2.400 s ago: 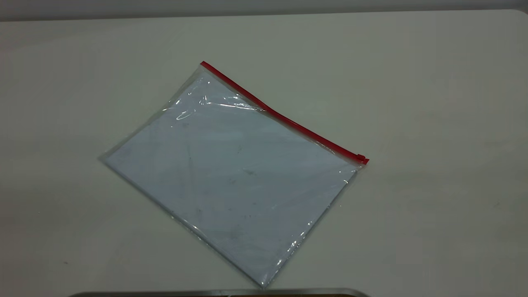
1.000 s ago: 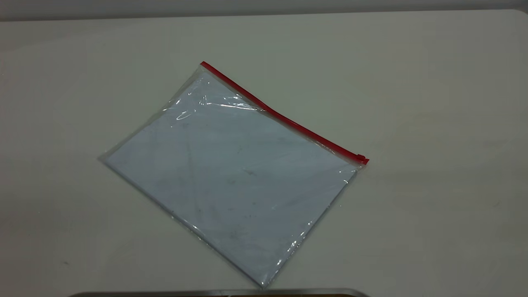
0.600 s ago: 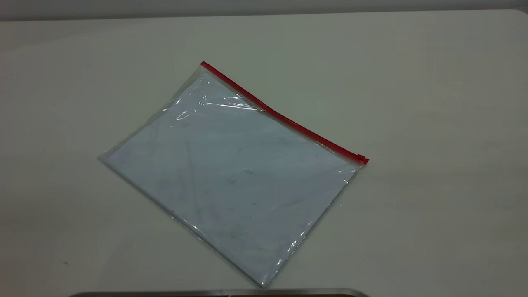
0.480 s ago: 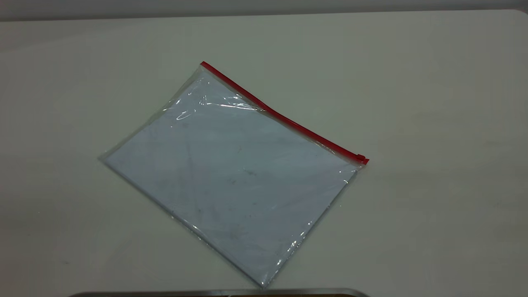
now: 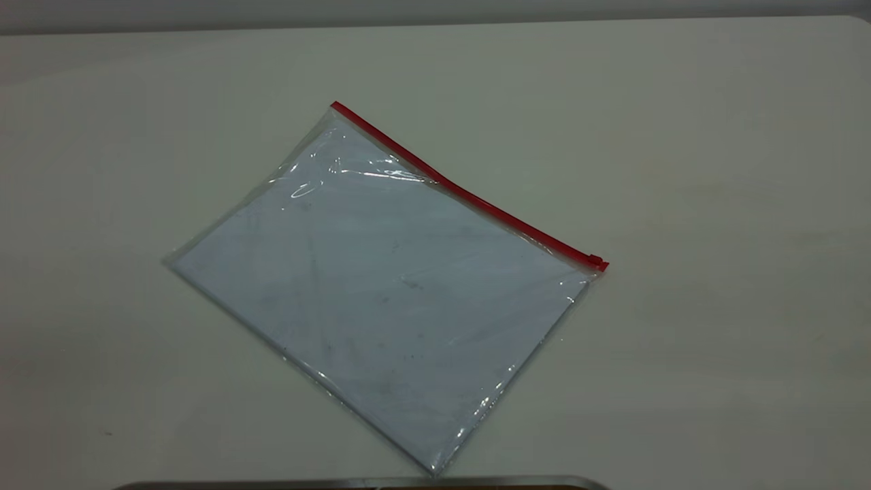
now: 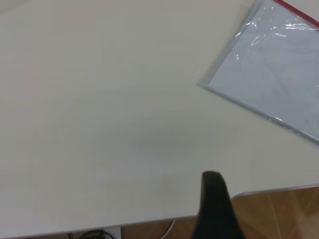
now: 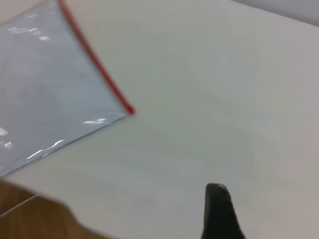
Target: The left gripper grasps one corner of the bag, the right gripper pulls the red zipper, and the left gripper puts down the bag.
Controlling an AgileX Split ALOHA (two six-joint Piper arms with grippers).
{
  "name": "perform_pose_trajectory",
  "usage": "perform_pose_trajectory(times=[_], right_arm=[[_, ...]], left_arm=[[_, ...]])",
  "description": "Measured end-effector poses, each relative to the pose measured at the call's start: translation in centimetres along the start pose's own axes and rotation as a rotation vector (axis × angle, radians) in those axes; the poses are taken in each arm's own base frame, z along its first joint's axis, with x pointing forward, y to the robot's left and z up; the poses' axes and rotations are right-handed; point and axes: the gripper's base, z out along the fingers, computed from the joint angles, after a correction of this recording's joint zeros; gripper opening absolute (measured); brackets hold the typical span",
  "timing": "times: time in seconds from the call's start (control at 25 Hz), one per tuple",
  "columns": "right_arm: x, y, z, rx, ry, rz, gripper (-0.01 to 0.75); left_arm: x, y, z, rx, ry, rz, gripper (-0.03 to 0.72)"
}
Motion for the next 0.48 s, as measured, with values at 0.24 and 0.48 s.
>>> perform_pose_trajectory(times=[0.24, 0.48], right_arm=[[0.1, -0.6, 0.0, 0.131, 0.017, 0.119, 0.507], [0.3, -1.2, -0.1, 0.196, 0.025, 0.185, 0.507]], left_arm=[[0.0, 0.0, 0.0, 0.0, 0.0, 0.0, 0.581], [0.0, 0.0, 0.0, 0.0, 0.0, 0.001, 0.581]])
